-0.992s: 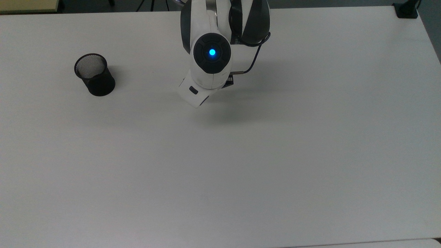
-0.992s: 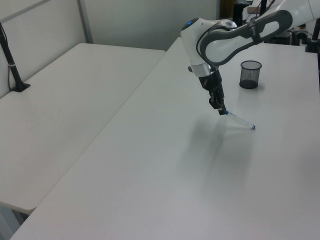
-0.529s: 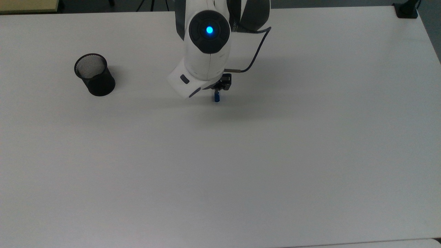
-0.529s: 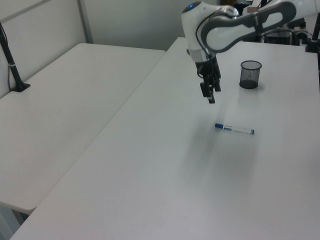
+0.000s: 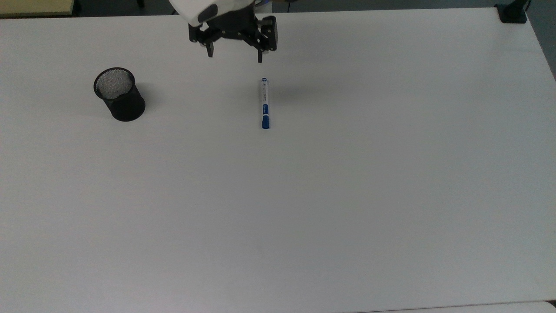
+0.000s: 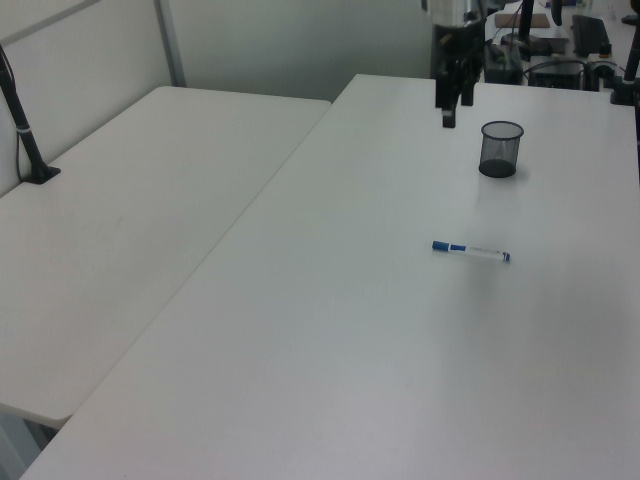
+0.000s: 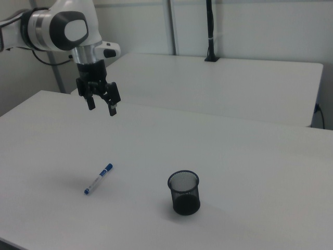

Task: Remove the marker
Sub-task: 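Open the gripper, release the marker, and raise the gripper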

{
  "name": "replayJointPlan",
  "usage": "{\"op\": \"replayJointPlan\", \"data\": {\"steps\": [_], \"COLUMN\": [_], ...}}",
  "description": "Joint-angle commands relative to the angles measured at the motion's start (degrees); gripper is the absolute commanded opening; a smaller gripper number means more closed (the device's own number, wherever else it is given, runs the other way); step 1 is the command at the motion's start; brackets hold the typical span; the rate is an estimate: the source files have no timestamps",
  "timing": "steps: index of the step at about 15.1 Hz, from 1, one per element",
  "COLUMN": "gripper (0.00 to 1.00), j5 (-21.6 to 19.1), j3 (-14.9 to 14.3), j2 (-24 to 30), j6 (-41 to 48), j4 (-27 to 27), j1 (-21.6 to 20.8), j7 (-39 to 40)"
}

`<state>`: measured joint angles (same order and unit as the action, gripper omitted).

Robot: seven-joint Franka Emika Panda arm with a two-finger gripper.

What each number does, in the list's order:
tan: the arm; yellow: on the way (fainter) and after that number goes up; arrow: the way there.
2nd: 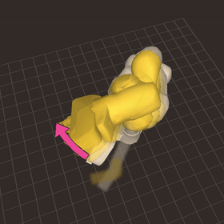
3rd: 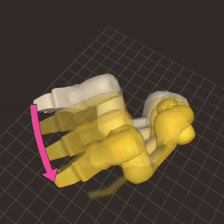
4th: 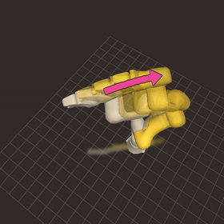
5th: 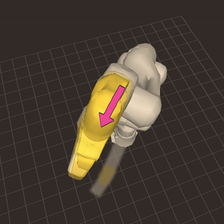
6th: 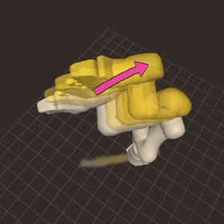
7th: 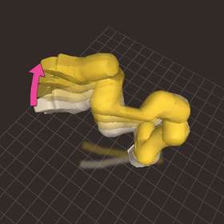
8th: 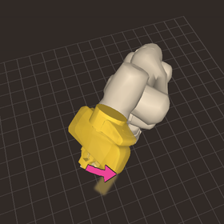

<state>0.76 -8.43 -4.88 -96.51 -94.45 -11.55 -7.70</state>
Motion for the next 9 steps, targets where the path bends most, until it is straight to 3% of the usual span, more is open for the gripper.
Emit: {"op": "replayJointPlan", "data": {"steps": [1,3,9], "gripper": [1.0,1.0,1.0], "j5": [0.12,-0.14,0.12], "j3": [-0.1,-0.18,0.25], "j2": [6.98,7.43,5.41], "j6": [1.05,1.24,-2.45], "j4": [-4.52,-3.9,-3.54], "j1": [3.37,4.78,3.82], "j7": [5.4,4.71,-3.03]}}
